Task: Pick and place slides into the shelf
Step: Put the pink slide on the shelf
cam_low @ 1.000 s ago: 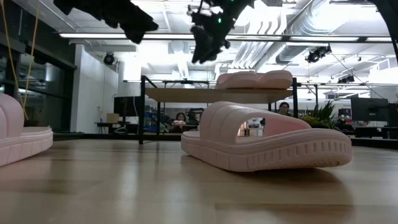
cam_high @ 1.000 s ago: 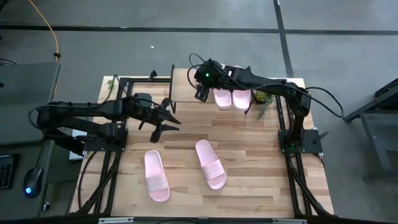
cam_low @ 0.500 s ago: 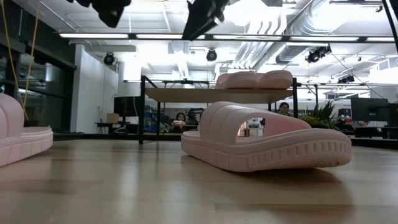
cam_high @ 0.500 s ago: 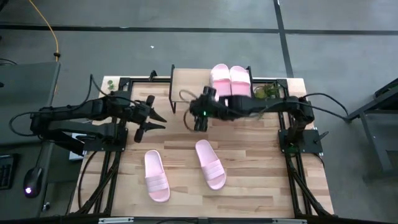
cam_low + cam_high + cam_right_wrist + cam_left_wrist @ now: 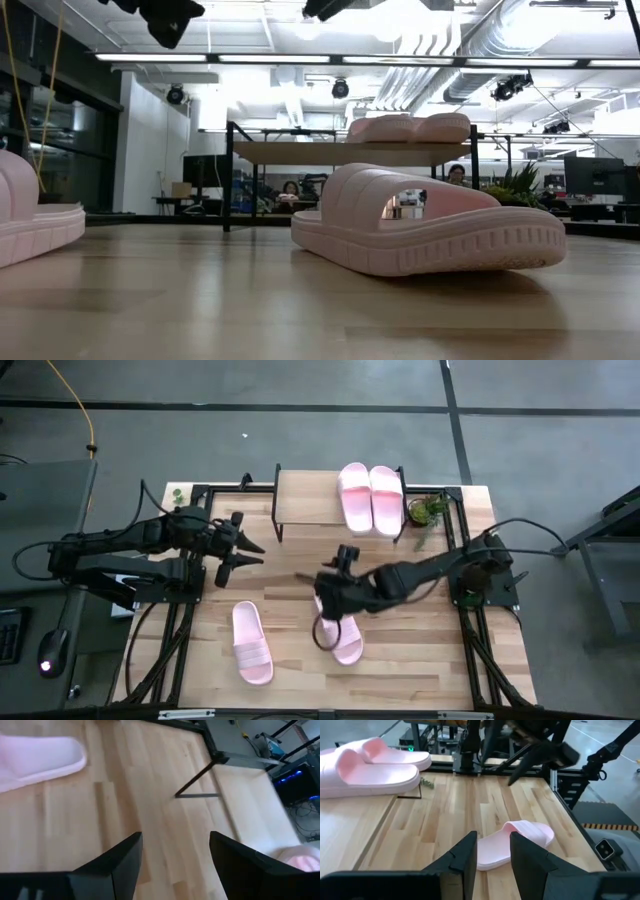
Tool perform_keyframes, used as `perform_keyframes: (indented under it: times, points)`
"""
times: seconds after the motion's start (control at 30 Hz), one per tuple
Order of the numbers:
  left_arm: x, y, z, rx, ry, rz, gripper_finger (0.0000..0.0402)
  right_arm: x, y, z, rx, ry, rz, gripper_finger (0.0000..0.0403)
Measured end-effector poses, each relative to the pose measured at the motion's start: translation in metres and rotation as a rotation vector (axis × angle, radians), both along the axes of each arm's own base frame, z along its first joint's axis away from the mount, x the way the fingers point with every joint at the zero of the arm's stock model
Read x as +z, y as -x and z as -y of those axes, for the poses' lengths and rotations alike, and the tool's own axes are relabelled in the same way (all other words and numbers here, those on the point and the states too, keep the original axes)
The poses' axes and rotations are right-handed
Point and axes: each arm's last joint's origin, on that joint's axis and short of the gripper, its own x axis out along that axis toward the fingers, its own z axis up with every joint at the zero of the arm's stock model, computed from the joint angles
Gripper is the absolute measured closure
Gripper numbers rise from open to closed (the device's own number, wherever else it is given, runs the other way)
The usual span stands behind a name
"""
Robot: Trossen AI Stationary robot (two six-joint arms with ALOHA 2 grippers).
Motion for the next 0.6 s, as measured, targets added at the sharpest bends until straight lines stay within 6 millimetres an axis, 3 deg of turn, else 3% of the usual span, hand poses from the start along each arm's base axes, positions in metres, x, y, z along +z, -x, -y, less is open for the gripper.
perform_keyframes:
  times: [0.17,0.6]
  points:
    - [-0.003,0.001,0.000,0.010,0.033,-0.029,0.0300,-0.012,0.006,-0.031,0.014,-0.005,-0.008,0.0181]
    - [-0.011,-0.004,-0.001,0.026,0.049,0.018,0.0300,-0.068,0.016,-0.097,0.020,0.012,-0.080,0.0181]
